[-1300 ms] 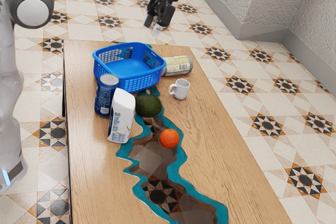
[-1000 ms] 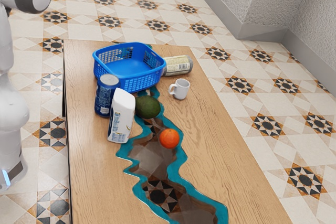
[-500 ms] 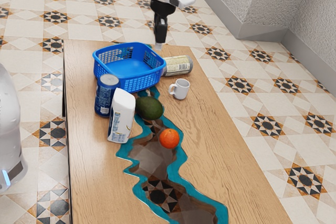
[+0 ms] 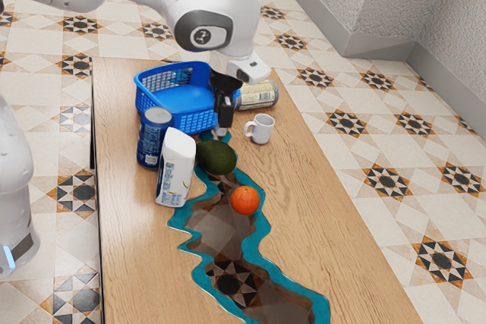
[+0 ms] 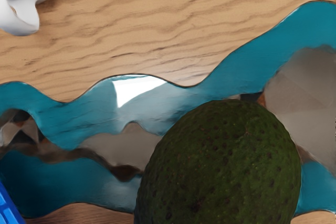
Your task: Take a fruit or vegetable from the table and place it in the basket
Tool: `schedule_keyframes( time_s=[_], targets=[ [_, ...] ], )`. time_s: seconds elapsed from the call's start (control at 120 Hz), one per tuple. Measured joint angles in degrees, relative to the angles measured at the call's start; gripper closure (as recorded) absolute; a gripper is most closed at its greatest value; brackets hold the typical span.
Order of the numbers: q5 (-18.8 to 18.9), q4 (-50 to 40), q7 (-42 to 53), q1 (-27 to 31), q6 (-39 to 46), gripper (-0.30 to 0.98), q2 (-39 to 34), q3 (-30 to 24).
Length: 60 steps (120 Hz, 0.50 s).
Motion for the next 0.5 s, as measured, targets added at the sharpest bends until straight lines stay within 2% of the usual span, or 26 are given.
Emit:
schedule_keyframes(
  time_s=[0.225, 0.5],
  targets=[
    [-2.0, -3.6, -0.9, -0.7, 4.2, 0.04, 0.8, 0.0],
    [-3.0, -5.2, -1.6, -1.7, 5.5, 0.04, 2.7, 0.1]
  ],
)
